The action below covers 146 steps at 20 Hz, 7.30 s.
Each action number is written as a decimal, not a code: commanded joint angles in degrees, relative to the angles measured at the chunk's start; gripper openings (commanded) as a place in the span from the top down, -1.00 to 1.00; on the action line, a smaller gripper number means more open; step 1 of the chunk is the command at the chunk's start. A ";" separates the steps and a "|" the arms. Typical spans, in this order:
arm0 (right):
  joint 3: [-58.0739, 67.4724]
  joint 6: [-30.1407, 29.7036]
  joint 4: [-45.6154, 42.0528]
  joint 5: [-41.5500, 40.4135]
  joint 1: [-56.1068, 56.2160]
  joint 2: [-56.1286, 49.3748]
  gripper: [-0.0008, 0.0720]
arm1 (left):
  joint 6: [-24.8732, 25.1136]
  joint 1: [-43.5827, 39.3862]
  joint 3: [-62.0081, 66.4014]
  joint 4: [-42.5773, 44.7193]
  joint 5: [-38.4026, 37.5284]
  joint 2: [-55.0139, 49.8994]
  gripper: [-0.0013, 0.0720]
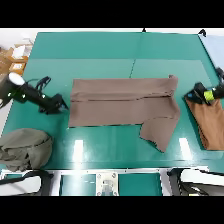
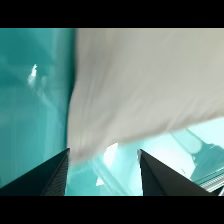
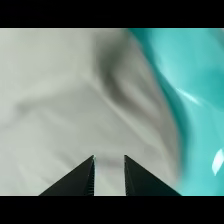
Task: Fold the shirts.
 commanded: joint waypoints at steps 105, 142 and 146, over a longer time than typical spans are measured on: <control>40.61 -8.59 20.28 21.53 18.38 -11.67 0.92 | 4.55 -45.13 40.79 -20.72 36.17 -41.07 0.90; 26.82 7.15 3.87 2.73 33.00 -20.44 -0.64 | 1.68 -11.21 55.76 28.98 -17.11 -21.86 0.90; 13.29 1.75 13.81 -6.82 34.47 -22.14 -0.64 | 1.62 -11.21 55.76 28.63 -17.09 -21.86 0.90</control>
